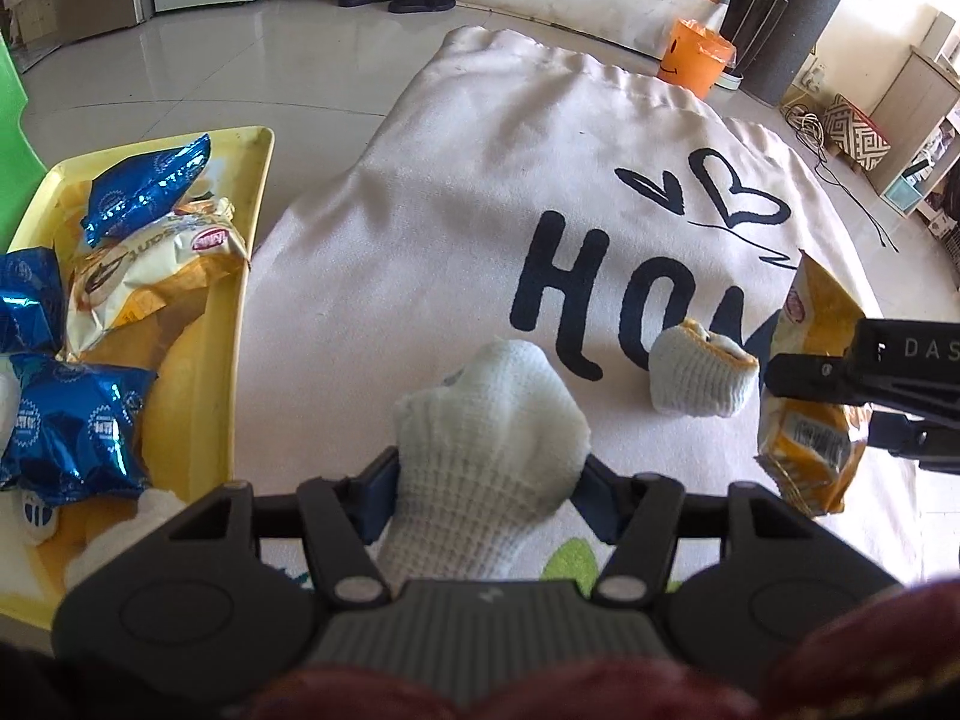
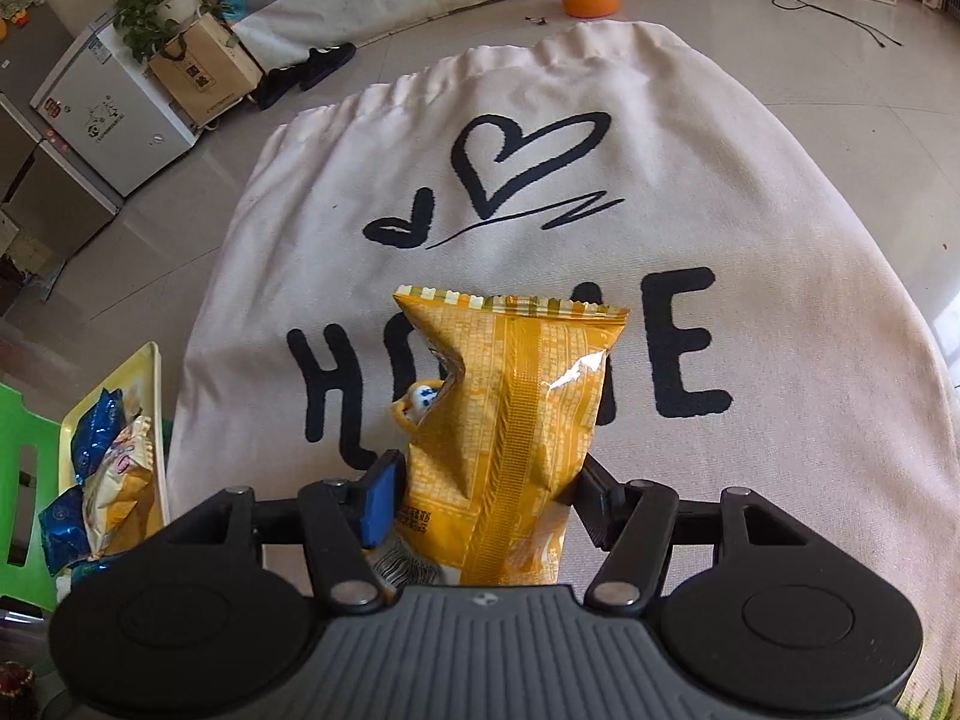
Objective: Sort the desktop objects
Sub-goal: 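Carry the glove in the left tool and yellow packet in the right tool into the tray, then open both tools over the tray and move them back over the mat, then lower the right tool onto a blue foil packet while the left tool approaches a rolled white sock, then close the left tool on the rolled sock while the right tool closes on the blue packet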
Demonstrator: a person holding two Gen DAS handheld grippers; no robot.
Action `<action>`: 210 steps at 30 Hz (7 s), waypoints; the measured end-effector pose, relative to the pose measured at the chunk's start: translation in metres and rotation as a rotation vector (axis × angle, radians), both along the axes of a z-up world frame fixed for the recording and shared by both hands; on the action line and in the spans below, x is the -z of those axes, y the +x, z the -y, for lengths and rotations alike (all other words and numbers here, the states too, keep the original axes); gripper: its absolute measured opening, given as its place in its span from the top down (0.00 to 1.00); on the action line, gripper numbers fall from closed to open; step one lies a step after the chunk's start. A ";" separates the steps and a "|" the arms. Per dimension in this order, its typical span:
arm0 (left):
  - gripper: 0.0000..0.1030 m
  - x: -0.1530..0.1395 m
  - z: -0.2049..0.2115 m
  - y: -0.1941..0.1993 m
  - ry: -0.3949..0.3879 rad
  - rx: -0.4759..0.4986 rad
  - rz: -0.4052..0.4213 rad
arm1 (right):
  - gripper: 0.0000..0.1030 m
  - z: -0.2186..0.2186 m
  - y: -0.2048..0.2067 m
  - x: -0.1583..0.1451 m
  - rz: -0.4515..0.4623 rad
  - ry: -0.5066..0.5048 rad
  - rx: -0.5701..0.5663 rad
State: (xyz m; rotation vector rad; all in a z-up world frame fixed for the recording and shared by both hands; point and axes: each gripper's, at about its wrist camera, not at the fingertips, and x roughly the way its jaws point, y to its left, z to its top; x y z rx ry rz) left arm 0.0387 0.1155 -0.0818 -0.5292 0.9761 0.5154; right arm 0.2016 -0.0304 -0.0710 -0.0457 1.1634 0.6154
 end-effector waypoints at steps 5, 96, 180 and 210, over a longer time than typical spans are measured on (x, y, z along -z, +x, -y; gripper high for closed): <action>0.43 -0.019 -0.013 -0.011 0.016 -0.043 0.034 | 0.41 -0.011 -0.013 -0.006 -0.005 0.041 -0.056; 0.01 -0.105 0.039 -0.198 -0.055 -0.395 -0.006 | 0.31 0.012 -0.104 -0.040 -0.009 0.349 -0.295; 0.01 -0.042 0.062 0.059 0.045 0.095 0.033 | 0.22 0.134 -0.081 0.018 -0.102 0.048 0.279; 0.25 0.041 0.050 0.129 -0.011 0.088 -0.017 | 0.19 0.126 -0.065 0.041 -0.105 0.008 0.333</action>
